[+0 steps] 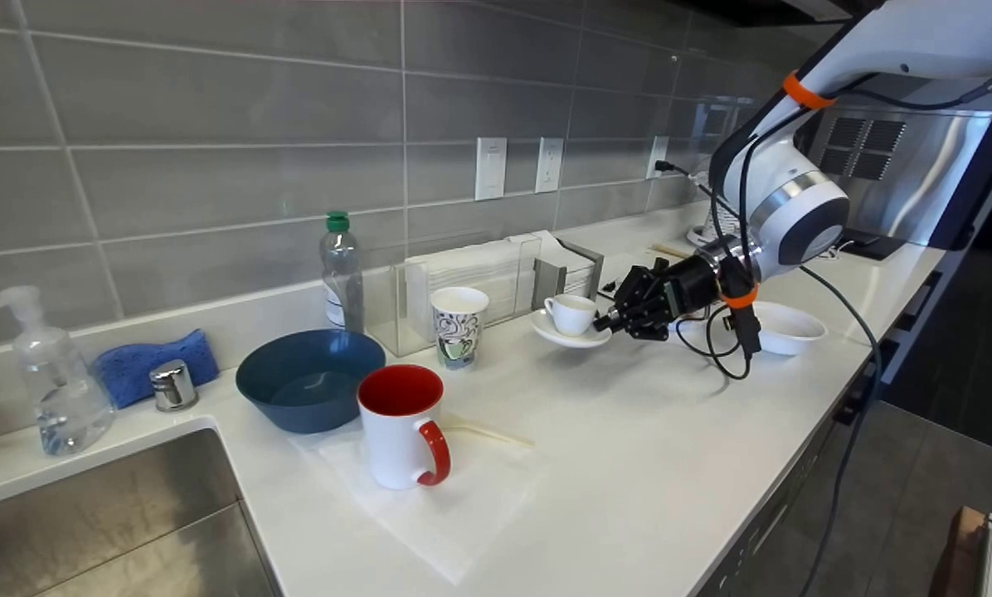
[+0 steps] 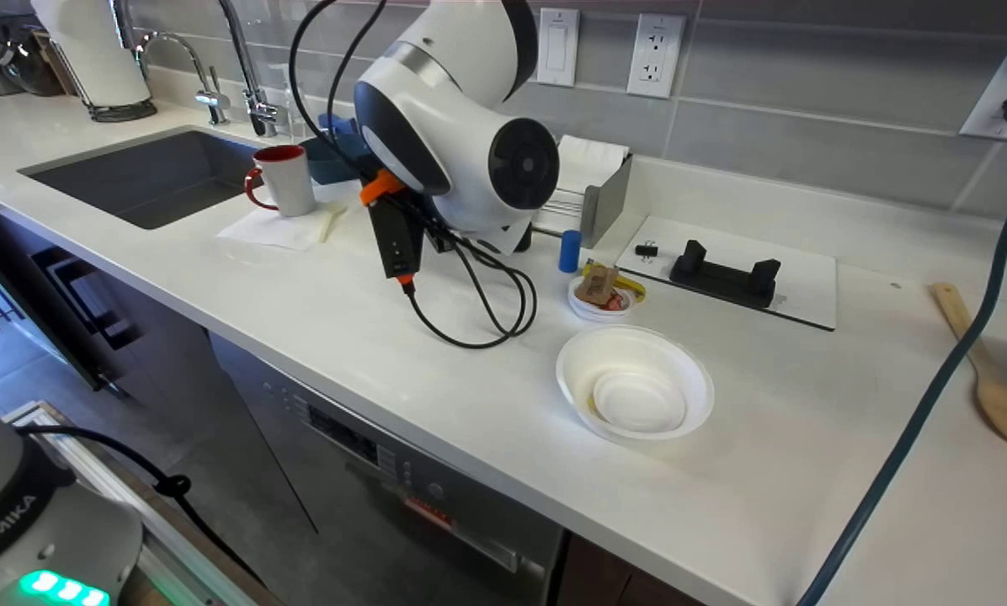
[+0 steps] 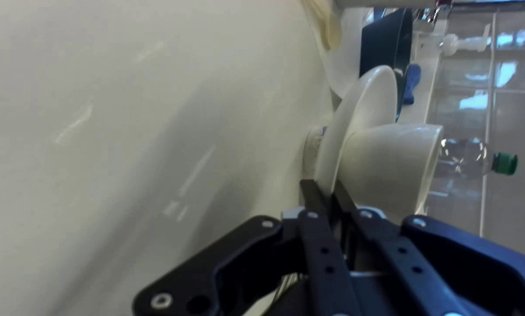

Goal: Move the plate to the right

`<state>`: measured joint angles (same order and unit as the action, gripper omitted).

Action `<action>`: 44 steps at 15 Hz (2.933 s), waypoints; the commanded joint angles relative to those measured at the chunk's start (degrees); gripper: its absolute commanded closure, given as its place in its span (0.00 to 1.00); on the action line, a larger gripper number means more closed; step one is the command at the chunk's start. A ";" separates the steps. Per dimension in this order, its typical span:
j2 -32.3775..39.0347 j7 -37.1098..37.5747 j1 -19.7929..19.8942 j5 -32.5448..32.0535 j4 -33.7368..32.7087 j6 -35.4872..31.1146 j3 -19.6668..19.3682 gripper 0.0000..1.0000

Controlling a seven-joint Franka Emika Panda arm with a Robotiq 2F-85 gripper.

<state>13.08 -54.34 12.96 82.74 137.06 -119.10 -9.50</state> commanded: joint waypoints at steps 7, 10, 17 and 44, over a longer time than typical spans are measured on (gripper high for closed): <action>-1.39 2.49 -2.91 18.74 2.80 -18.73 -1.00 0.98; -0.18 1.81 -3.03 16.09 2.00 -18.06 -1.35 0.98; 0.13 1.81 -3.35 15.97 2.00 -18.32 -1.42 0.91; 5.12 0.16 -3.96 16.49 -1.93 -22.97 -1.47 0.90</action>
<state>17.21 -54.59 10.11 98.89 136.38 -141.01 -10.37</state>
